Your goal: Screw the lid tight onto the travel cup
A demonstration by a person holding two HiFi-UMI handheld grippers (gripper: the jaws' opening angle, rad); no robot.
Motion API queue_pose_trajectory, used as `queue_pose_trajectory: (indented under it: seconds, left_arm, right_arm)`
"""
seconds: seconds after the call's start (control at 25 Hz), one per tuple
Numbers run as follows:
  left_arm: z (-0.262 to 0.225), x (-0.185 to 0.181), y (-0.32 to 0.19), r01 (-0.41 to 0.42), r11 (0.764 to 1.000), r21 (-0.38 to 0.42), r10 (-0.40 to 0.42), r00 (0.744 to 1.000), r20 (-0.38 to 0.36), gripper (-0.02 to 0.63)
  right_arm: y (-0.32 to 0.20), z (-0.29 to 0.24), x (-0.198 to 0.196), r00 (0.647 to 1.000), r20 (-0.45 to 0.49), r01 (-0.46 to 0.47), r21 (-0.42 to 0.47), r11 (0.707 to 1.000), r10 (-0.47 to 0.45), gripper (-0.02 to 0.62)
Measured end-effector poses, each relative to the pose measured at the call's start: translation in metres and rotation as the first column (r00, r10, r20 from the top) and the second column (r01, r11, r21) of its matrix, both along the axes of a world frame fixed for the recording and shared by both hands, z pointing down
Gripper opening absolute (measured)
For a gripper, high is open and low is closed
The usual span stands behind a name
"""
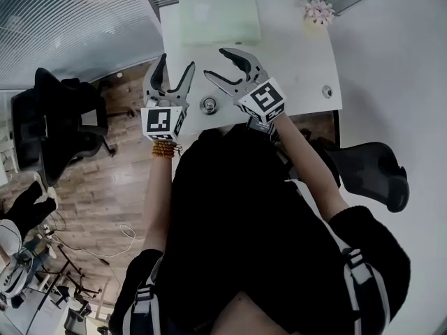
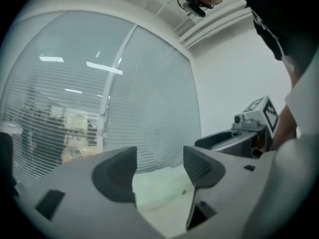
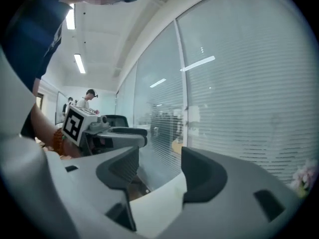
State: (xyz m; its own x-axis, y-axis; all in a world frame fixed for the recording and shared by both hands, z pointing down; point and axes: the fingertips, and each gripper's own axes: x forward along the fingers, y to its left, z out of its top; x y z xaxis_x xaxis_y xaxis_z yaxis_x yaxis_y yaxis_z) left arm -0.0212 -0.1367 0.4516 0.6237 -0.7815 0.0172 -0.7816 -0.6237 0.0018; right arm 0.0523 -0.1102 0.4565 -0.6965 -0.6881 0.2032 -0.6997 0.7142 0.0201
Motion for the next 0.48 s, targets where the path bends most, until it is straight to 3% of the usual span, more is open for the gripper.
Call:
queue_pose_trajectory:
  seconds: [0.2, 0.48]
  left_arm:
    - [-0.020, 0.005, -0.008, 0.107, 0.993, 0.039, -0.107, 0.994, 0.007, 0.279]
    - [-0.014, 0.012, 0.004, 0.133, 0.991, 0.021, -0.133, 0.991, 0.005, 0.224]
  right_arm:
    - [-0.007, -0.014, 0.010, 0.980, 0.049, -0.194, 0.063, 0.979, 0.191, 0.243]
    - [0.001, -0.017, -0.001, 0.961, 0.054, -0.274, 0.111, 0.955, 0.270, 0.195]
